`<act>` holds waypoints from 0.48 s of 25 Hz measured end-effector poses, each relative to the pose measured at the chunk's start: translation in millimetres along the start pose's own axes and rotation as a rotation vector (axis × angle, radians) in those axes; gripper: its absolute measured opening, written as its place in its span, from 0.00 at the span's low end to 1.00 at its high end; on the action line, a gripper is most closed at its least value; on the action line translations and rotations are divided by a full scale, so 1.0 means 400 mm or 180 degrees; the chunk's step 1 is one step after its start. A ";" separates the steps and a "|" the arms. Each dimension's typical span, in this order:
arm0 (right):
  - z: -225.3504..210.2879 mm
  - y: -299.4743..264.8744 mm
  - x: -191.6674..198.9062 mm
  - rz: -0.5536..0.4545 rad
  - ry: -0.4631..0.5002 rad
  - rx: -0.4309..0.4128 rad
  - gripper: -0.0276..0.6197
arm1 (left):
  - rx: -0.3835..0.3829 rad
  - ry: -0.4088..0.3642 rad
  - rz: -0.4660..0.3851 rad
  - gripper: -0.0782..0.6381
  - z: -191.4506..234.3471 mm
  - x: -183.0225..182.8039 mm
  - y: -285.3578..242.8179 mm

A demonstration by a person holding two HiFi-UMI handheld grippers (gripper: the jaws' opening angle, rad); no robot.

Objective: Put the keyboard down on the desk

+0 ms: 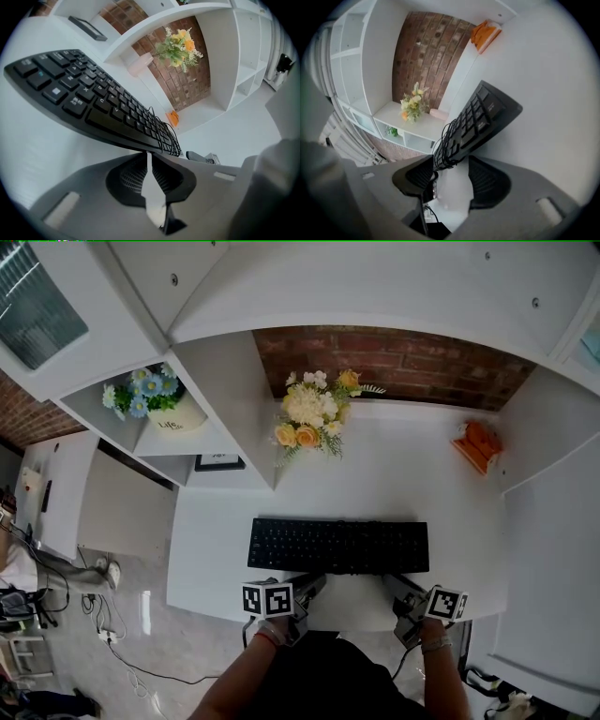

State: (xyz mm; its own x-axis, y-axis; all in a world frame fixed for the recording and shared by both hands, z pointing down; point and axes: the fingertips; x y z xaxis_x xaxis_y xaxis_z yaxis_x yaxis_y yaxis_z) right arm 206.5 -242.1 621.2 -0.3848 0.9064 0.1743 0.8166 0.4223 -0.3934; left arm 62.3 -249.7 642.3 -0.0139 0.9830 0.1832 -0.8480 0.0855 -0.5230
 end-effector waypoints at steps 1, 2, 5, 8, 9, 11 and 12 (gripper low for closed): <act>-0.005 -0.002 0.015 0.0087 0.0029 0.0091 0.40 | -0.0017 0.0011 0.0014 0.15 0.002 0.001 -0.001; -0.008 -0.004 0.027 0.0157 0.0088 0.0176 0.38 | -0.0031 0.0020 0.0025 0.15 0.003 0.001 -0.002; -0.013 -0.008 0.042 0.0269 0.0280 0.0372 0.23 | -0.0061 0.0069 0.0053 0.14 0.008 0.003 -0.004; -0.022 -0.003 0.038 0.0249 0.0344 0.0511 0.07 | -0.0096 0.0170 0.0121 0.14 0.016 0.010 -0.009; -0.028 -0.001 0.035 0.0229 0.0342 0.0555 0.04 | -0.0108 0.0207 0.0160 0.14 0.019 0.013 -0.011; -0.037 0.003 0.036 0.0223 0.0333 0.0625 0.04 | -0.0142 0.0230 0.0241 0.15 0.023 0.020 -0.015; -0.040 0.004 0.040 0.0238 0.0337 0.0653 0.04 | -0.0166 0.0212 0.0270 0.11 0.023 0.022 -0.015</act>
State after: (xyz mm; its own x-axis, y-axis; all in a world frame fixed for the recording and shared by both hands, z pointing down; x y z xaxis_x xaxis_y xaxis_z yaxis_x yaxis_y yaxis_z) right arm 208.8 -226.8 637.9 -0.2705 0.9355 0.2273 0.7324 0.3532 -0.5820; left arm 62.3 -243.1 654.6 -0.0479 0.9955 0.0818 -0.8165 0.0082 -0.5773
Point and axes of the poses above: the fingertips, and each gripper's own axes: y backward along the fingers, z to its left, x out of its underside, and after that the axes turned 14 degrees about z, right-handed
